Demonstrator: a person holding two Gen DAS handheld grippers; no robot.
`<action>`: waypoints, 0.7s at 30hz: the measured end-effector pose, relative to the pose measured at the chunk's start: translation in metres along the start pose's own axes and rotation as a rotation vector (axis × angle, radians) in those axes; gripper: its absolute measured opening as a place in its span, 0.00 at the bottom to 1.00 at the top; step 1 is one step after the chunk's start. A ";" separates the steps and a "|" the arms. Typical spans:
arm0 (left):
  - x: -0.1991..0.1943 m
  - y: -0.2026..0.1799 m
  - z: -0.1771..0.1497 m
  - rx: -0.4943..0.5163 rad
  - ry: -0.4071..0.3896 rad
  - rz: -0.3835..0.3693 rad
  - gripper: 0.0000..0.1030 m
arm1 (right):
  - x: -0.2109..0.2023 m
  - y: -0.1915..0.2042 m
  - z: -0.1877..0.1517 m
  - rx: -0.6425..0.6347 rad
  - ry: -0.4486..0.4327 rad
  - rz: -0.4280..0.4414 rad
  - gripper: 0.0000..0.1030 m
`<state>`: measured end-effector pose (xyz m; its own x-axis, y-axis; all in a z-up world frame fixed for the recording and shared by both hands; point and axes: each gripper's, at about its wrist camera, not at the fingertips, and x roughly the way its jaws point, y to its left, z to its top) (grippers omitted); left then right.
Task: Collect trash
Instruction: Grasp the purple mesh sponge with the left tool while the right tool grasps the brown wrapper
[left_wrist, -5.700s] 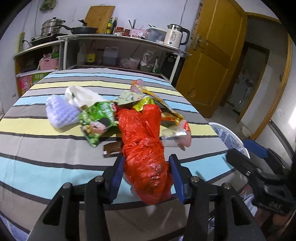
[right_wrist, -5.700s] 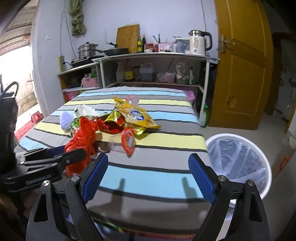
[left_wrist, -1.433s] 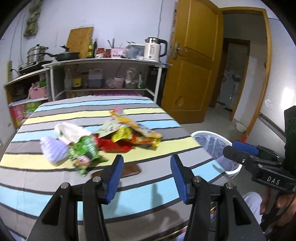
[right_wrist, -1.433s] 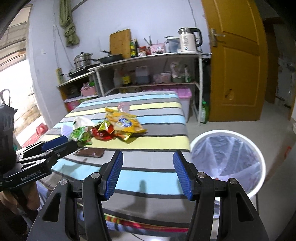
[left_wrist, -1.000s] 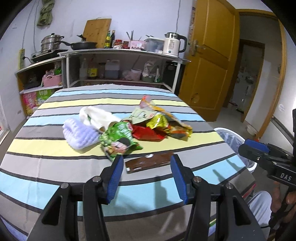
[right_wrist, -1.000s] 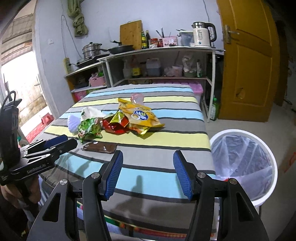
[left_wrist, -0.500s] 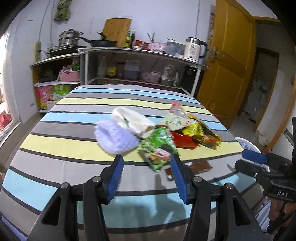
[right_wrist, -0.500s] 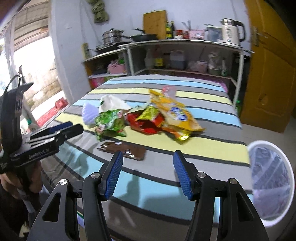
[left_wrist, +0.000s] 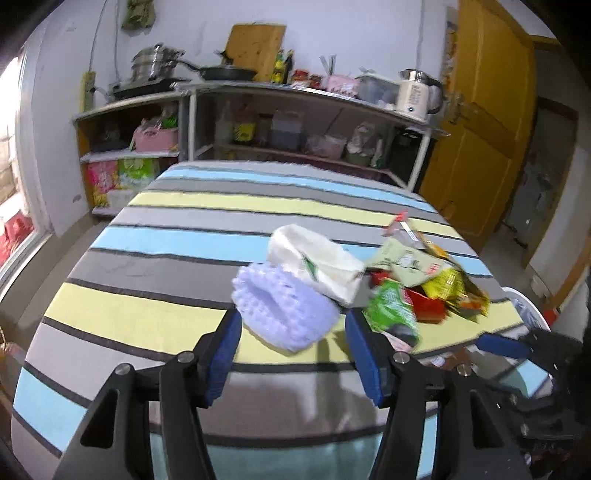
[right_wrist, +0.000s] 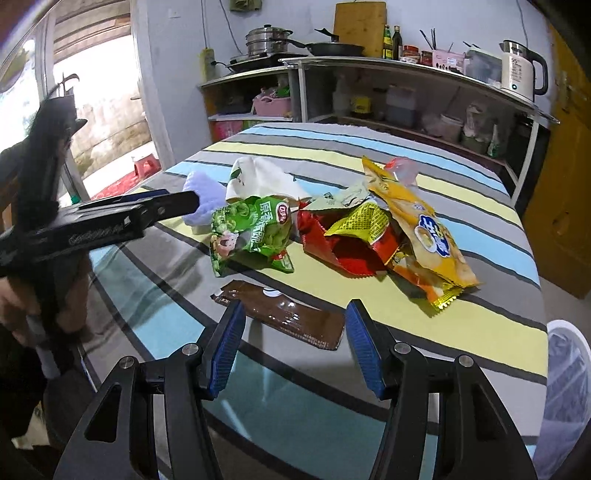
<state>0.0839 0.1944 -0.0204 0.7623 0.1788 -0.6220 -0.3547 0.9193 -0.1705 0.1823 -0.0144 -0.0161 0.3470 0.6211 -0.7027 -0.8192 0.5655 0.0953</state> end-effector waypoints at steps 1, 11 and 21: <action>0.005 0.003 0.002 -0.020 0.016 0.002 0.59 | 0.001 0.000 0.000 -0.003 0.005 0.003 0.56; 0.027 0.008 0.001 -0.090 0.100 -0.019 0.36 | 0.011 0.004 0.010 -0.126 0.037 0.028 0.57; 0.005 0.010 -0.008 -0.075 0.070 -0.055 0.28 | 0.032 0.000 0.014 -0.219 0.156 0.168 0.56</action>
<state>0.0795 0.2015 -0.0310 0.7428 0.1019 -0.6617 -0.3555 0.8975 -0.2609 0.1997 0.0137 -0.0286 0.1383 0.5957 -0.7912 -0.9439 0.3212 0.0768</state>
